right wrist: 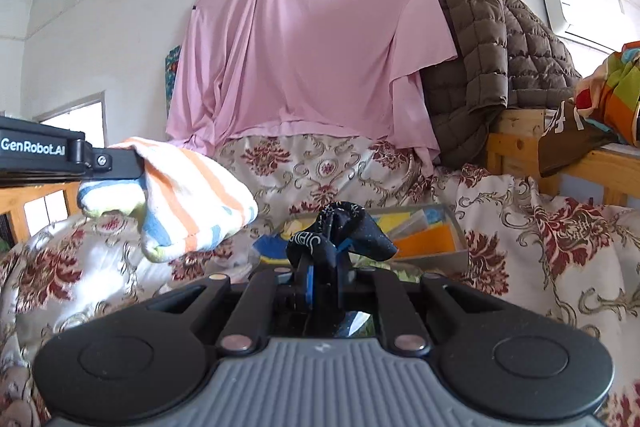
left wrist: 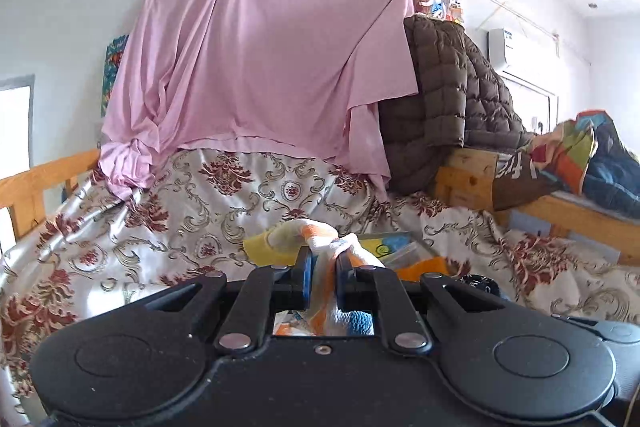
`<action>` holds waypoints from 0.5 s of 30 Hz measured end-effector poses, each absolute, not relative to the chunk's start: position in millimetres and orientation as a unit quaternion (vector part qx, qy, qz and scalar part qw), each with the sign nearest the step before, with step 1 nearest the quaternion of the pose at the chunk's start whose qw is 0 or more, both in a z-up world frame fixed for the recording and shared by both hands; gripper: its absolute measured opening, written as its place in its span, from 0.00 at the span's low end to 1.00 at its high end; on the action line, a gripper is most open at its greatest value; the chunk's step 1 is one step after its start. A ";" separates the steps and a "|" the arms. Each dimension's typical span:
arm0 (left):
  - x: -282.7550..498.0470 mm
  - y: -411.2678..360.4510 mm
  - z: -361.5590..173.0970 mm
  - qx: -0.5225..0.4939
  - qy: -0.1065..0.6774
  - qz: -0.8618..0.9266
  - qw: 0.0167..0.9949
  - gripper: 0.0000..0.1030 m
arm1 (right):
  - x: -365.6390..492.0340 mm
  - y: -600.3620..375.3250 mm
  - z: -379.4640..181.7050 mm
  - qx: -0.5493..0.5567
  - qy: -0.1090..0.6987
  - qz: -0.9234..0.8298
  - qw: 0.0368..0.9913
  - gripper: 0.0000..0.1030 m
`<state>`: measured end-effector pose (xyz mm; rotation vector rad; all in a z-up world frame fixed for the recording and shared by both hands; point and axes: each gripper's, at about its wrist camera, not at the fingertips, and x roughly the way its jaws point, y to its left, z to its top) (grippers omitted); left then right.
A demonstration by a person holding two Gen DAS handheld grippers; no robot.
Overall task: Organize soft objects
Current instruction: 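Carry the black sock with the right tool while the left tool carries the towel to the tray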
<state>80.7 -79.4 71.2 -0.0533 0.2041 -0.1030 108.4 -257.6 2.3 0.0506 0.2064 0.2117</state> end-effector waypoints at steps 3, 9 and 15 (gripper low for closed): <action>93.4 -76.4 77.2 -0.039 0.102 -0.050 0.993 0.11 | 129.3 -260.4 8.0 0.037 0.096 0.113 0.988 0.11; 134.7 -66.6 91.8 -0.045 0.089 -0.050 0.994 0.11 | 190.4 -258.9 22.6 0.051 0.076 0.135 0.987 0.11; 208.0 -67.3 86.7 -0.036 0.109 -0.068 0.991 0.11 | 267.5 -267.1 11.9 0.080 0.098 0.138 0.982 0.11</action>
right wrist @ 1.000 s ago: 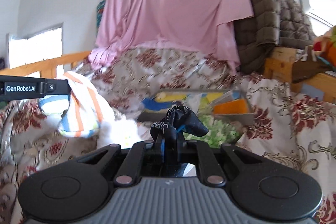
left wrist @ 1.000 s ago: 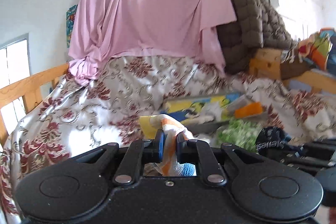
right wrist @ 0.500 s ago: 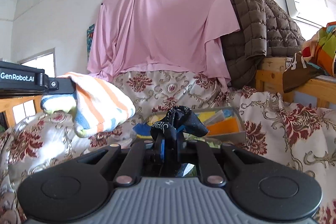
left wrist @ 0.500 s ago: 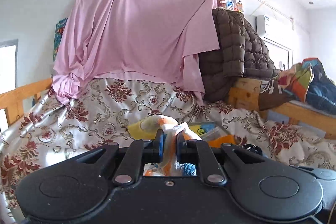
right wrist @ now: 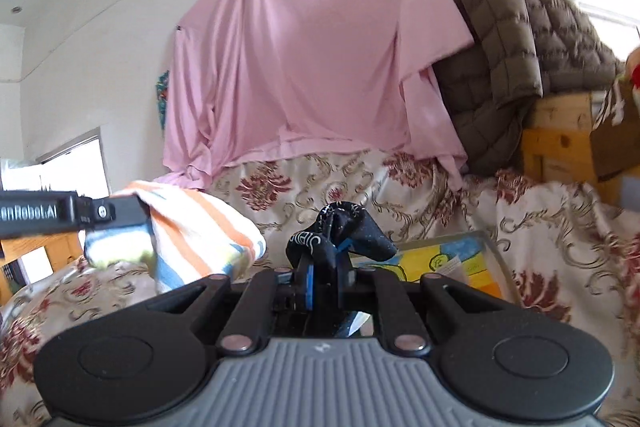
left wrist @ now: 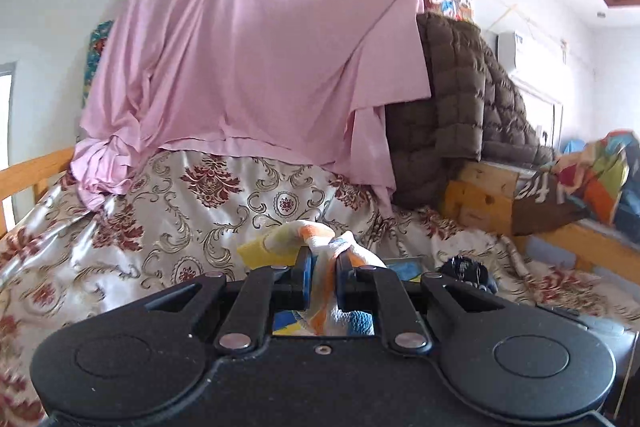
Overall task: Organize soft objects
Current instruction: 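Carry the black sock with the right tool while the left tool carries the towel to the tray, then open the right tool over the tray while the left tool releases the towel into it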
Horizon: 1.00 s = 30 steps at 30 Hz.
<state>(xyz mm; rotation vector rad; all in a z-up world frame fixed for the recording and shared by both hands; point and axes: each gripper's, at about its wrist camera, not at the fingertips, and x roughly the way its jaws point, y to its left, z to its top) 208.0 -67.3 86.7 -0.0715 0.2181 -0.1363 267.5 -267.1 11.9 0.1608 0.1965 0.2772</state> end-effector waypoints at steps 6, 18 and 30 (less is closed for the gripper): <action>290.6 -78.6 58.4 -0.035 0.129 -0.075 0.988 0.12 | 336.8 -279.8 -9.8 0.107 0.137 0.133 0.976 0.11; 398.6 -107.4 -1.8 -0.039 0.201 -0.056 0.977 0.12 | 389.7 -301.3 -47.8 0.141 0.217 0.122 0.958 0.18; 416.7 -106.3 -30.3 -0.042 0.298 -0.014 0.953 0.19 | 388.4 -298.1 -45.4 0.116 0.236 0.115 0.958 0.50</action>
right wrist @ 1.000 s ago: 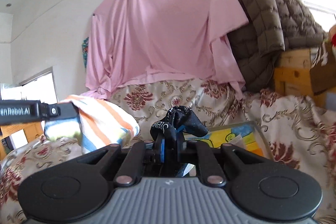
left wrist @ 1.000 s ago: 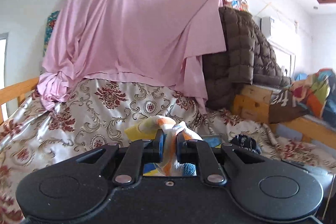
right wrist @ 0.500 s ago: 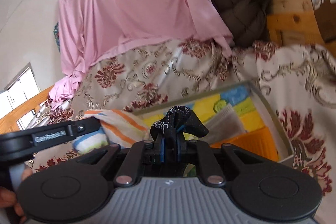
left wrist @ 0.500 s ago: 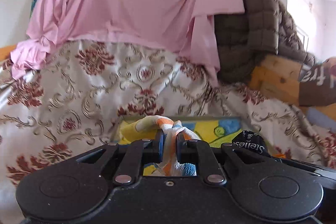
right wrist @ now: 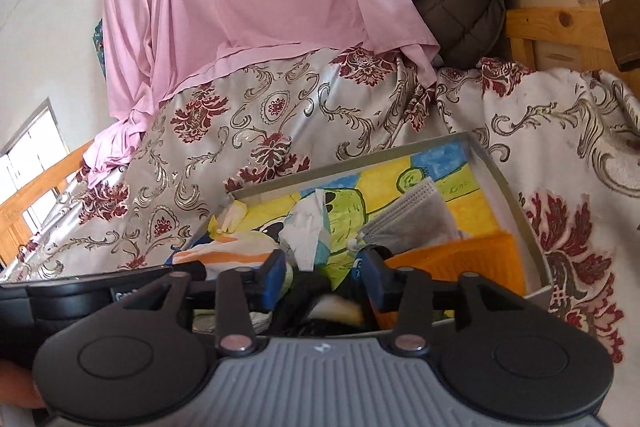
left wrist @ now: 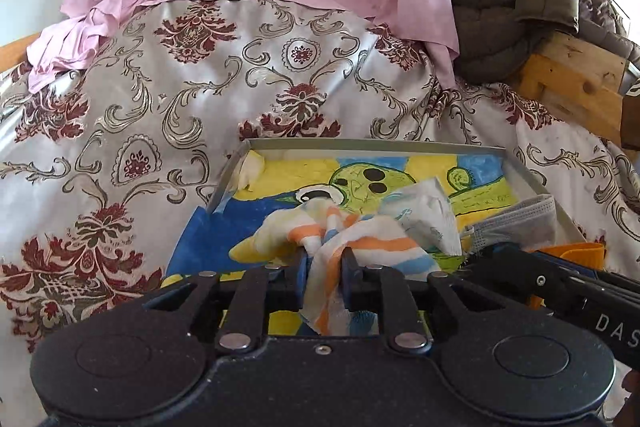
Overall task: Organize soft objects
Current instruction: 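Open the right tool over the tray while the left tool releases the towel into it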
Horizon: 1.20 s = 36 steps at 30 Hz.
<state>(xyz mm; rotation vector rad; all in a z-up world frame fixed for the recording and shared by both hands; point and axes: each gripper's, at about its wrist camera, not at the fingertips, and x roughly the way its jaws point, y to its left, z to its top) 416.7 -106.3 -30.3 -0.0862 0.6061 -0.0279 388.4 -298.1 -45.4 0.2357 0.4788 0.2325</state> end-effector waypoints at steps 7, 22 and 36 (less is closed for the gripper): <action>407.9 -103.0 -18.8 -0.043 0.290 -0.014 0.956 0.34 | 377.9 -297.5 -31.1 0.094 0.216 0.101 0.966 0.69; 348.9 -83.8 36.5 -0.074 0.216 -0.012 0.974 0.83 | 322.7 -299.5 21.3 0.075 0.157 0.087 0.981 0.99; 264.4 -71.6 84.3 -0.075 0.142 -0.022 0.987 0.99 | 253.0 -286.7 62.5 0.013 0.112 0.040 0.993 1.00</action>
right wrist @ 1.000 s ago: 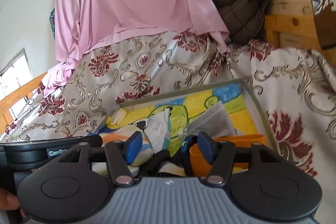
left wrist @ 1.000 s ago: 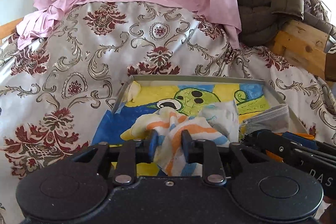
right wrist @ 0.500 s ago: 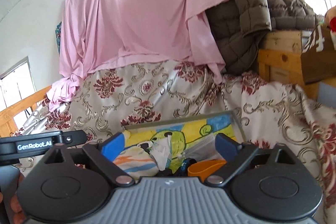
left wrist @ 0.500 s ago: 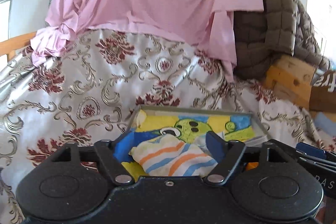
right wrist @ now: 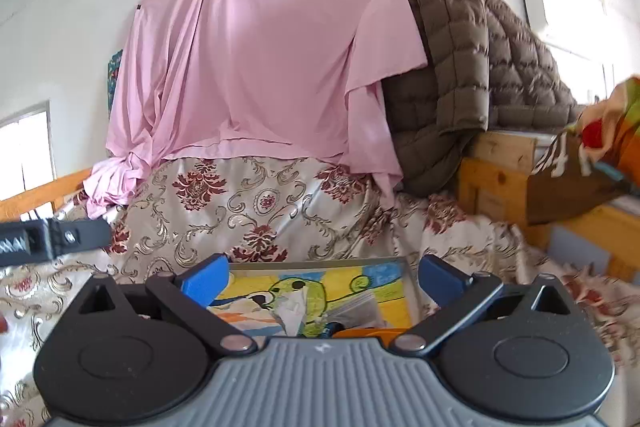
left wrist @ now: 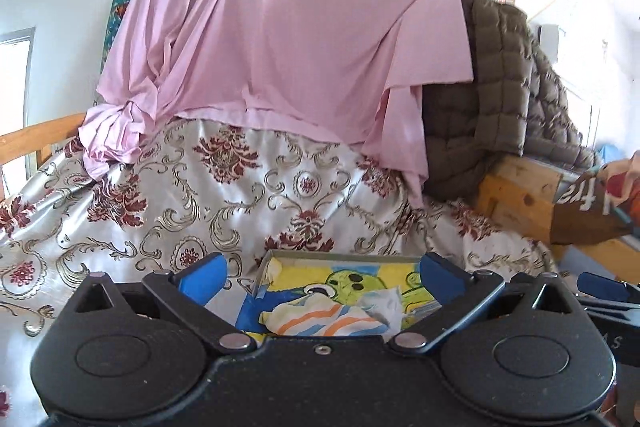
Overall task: Organize soft objects
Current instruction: 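Open the right tool over the tray while the left tool releases the towel into it, then move both tools back to the pile, toward the white tissue and muslin cloth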
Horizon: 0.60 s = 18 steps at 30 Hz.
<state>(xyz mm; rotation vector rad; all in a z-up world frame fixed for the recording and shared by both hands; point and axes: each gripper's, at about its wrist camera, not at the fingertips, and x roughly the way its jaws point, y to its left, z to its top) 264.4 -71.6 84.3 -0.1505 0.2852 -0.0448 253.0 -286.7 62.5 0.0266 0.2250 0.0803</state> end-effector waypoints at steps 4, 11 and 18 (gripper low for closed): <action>236.5 -67.9 93.9 -0.088 0.116 -0.029 0.989 0.99 | 227.8 -279.0 70.7 -0.001 0.100 0.031 0.995 1.00; 191.3 -63.4 101.2 -0.092 0.090 -0.034 0.991 0.99 | 184.9 -272.1 75.6 -0.001 0.072 0.020 0.997 1.00; 150.6 -51.1 96.5 -0.102 0.084 -0.035 0.991 0.99 | 147.0 -265.6 65.6 -0.001 0.025 0.013 1.000 1.00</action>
